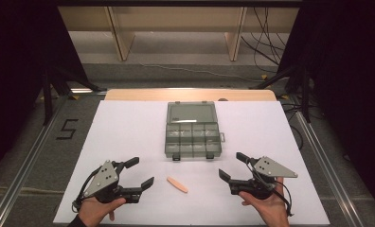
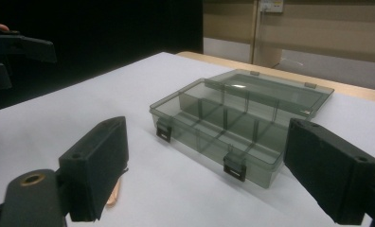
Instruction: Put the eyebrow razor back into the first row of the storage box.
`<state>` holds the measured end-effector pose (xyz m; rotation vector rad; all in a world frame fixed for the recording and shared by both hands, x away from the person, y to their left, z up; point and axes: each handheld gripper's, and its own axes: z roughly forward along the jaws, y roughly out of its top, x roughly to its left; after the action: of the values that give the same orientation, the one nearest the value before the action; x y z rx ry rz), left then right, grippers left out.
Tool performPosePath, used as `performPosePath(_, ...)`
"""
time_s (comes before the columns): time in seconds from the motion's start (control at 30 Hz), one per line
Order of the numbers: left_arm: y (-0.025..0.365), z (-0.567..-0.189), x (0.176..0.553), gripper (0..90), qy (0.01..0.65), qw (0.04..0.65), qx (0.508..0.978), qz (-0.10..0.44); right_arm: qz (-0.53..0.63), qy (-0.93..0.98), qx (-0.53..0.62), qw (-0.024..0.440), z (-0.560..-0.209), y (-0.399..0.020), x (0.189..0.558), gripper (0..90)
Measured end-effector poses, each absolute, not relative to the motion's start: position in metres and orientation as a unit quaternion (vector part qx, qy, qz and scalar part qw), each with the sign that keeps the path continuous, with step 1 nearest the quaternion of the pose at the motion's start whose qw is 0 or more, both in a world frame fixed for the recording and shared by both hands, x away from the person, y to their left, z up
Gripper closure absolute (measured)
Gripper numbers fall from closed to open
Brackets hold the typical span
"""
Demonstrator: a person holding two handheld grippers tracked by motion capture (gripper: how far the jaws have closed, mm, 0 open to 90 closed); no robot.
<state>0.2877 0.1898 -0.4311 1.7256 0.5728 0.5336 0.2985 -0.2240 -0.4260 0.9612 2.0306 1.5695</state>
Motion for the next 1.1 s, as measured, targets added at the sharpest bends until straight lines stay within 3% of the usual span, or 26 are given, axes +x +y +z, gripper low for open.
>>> performPosePath(0.63,0.189,-0.432,0.287,19.0,0.248,0.584,0.739,0.226,0.551,0.74,0.332,0.194,-0.427,-0.22,0.299,16.6)
performPosePath(0.67,0.194,-0.428,0.295,19.0,0.206,0.568,0.748,0.275,0.549,0.743,0.331,0.194,-0.427,-0.22,0.299,16.6)
performPosePath(0.77,0.19,-0.431,0.288,19.0,0.243,0.582,0.741,0.229,0.545,0.75,0.326,0.186,-0.427,-0.218,0.299,16.9)
performPosePath(1.1,0.191,-0.43,0.291,19.0,0.225,0.576,0.747,0.243,0.539,0.76,0.313,0.183,-0.427,-0.212,0.299,18.1)
